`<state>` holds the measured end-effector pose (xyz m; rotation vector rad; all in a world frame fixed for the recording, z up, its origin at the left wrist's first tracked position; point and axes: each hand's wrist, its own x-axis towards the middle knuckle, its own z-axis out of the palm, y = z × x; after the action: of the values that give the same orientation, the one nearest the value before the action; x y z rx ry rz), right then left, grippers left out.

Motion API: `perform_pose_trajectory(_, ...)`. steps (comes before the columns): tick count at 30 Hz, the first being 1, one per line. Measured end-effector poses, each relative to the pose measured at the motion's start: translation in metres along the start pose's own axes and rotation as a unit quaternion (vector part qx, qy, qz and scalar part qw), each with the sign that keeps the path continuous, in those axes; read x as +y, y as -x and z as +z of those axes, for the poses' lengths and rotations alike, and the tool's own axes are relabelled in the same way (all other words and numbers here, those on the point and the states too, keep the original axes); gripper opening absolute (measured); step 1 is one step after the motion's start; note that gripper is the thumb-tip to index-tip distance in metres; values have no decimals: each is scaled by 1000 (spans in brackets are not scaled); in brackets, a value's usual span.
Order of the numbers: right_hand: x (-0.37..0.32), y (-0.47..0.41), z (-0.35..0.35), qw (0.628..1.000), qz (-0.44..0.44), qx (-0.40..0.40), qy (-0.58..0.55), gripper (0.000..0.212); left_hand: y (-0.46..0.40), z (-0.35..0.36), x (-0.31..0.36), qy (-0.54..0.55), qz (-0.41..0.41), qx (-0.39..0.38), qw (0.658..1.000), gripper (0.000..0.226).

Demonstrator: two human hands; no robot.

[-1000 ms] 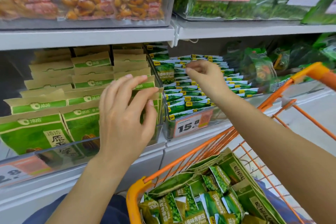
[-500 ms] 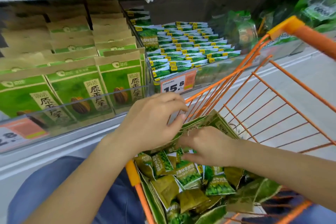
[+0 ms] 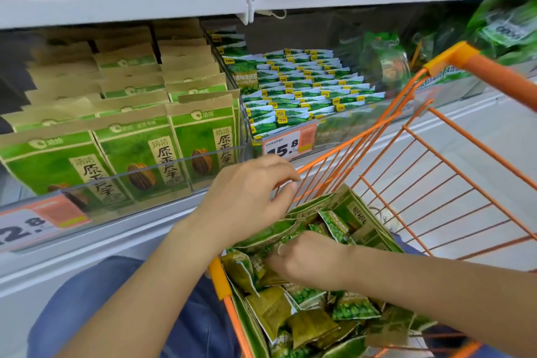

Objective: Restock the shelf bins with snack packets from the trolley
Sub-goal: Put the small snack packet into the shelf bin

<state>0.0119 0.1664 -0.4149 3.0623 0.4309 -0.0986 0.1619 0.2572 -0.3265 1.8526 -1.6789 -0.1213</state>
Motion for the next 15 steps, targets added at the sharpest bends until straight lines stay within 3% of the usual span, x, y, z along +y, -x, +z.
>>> perform_pose_trajectory(2, 13, 11, -17, 998, -22, 55, -34, 7, -1, -1, -1, 36, -19, 9, 999, 27)
perform_pose_trajectory(4, 22, 25, -40, 990, -23, 124, -62, 20, -1, -3, -2, 87, -44, 29, 995, 27)
perform_pose_trajectory(7, 38, 48, -68, 967, 6, 249, -61, 16, -2, -8, 2, 174, -76, 55, 980, 24)
perform_pose_trajectory(12, 50, 56, -88, 893, 128, 424, -77, 8, 2, -12, 9, 238, -44, 73, 967, 28)
perform_pose_trajectory(15, 48, 47, -95, 855, 164, 484, -90, 8, 4, -10, 9, 264, -96, 106, 954, 36)
